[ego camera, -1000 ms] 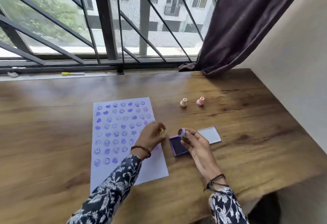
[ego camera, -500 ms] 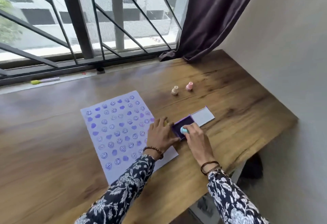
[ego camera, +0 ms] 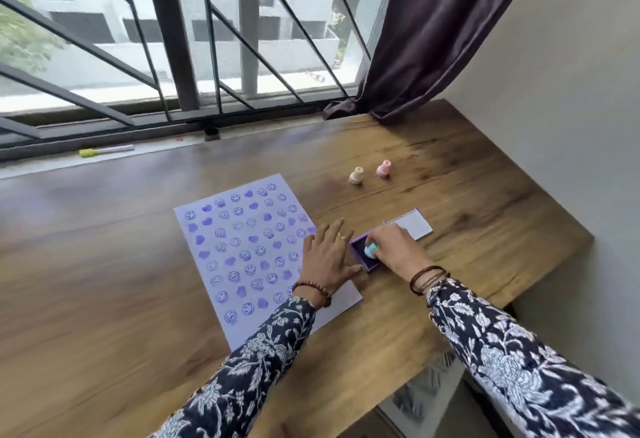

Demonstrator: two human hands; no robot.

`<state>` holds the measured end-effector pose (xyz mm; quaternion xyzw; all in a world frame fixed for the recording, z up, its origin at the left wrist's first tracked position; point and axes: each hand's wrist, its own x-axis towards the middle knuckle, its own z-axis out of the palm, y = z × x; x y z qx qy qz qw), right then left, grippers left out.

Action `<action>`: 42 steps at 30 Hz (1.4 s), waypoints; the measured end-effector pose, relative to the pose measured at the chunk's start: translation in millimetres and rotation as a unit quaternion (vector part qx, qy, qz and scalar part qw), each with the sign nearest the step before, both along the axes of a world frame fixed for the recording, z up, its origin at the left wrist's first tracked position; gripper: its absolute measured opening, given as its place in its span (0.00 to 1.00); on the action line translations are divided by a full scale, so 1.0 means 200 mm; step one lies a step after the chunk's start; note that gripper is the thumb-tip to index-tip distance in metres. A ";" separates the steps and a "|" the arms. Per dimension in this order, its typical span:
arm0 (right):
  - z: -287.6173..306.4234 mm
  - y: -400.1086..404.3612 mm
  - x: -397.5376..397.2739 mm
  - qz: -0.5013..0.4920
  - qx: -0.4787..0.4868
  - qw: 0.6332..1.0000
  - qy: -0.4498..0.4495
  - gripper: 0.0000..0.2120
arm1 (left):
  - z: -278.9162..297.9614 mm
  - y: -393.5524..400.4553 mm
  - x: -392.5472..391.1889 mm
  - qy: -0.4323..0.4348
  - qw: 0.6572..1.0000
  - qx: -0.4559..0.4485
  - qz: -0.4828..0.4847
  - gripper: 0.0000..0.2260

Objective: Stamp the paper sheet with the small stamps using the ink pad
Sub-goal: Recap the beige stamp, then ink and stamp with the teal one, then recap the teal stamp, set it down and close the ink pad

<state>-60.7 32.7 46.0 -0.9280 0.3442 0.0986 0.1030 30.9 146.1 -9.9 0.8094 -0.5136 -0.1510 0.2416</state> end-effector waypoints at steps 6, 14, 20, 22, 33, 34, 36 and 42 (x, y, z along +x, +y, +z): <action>0.03 0.22 0.04 -0.075 0.043 0.990 -0.111 0.09 | 0.04 0.47 0.23 -0.011 0.995 -0.059 0.085 0.29; -0.07 0.64 -0.02 -0.046 0.103 0.968 -0.223 0.10 | -0.08 1.05 0.31 0.017 0.987 0.038 0.153 0.38; -0.10 0.64 -0.01 -0.038 0.037 0.979 -0.199 0.09 | -0.11 1.09 0.29 0.012 0.989 0.036 0.140 0.39; -0.10 0.63 0.01 -0.040 0.024 0.981 -0.186 0.10 | -0.11 1.09 0.28 0.010 0.990 0.032 0.140 0.39; -0.07 0.51 0.13 0.028 0.002 0.998 -0.049 0.10 | -0.11 1.09 0.28 0.019 0.989 0.030 0.147 0.39; -0.06 0.50 0.15 0.036 0.005 0.999 -0.033 0.10 | -0.11 1.08 0.28 0.018 0.988 0.033 0.148 0.39; -0.04 0.49 0.18 0.060 -0.001 0.998 -0.013 0.08 | -0.11 1.08 0.28 0.018 0.988 0.035 0.152 0.39; -0.02 0.47 0.15 0.103 0.042 0.994 -0.010 0.08 | -0.09 1.08 0.29 0.031 0.987 0.048 0.147 0.39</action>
